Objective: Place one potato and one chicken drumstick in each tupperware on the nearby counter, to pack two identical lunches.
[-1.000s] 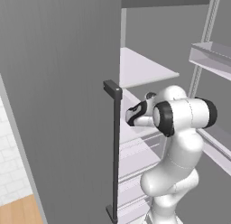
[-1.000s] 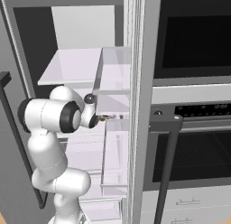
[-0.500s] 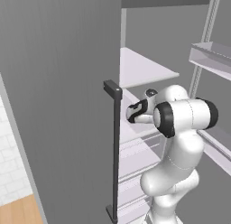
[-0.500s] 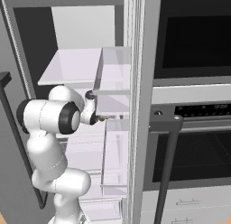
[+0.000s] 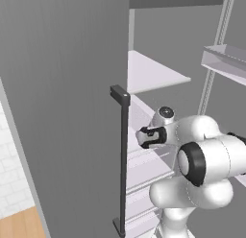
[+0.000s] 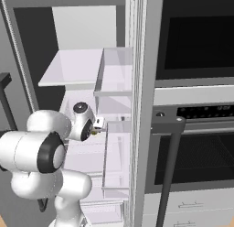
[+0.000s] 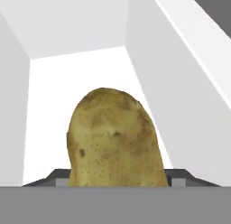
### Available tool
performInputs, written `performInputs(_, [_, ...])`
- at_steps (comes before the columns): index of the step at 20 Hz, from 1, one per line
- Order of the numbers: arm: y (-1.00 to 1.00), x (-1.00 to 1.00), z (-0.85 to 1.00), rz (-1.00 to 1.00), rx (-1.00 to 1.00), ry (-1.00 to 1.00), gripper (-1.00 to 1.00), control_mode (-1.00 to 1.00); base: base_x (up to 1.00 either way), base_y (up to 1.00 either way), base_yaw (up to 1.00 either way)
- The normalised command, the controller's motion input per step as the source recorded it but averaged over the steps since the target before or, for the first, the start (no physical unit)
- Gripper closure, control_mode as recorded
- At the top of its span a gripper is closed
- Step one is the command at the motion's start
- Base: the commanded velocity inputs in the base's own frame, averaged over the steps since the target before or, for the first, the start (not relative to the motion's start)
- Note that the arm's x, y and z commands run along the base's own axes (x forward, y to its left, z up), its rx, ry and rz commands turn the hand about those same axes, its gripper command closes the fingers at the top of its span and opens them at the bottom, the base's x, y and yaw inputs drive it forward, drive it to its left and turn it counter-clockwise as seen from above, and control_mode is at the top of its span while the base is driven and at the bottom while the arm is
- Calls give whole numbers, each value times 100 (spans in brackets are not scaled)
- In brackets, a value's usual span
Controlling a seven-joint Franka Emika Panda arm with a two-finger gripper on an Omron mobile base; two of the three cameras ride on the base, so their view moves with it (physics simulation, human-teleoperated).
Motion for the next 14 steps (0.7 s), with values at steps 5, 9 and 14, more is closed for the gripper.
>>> performInputs(5, [0,-100,33,0,0,0,100,-100,0,0,0])
performInputs(9, [0,-100,68,0,1,0,100,-100,0,0,0])
performInputs(14, [0,-94,95,0,0,0,100,-100,0,0,0])
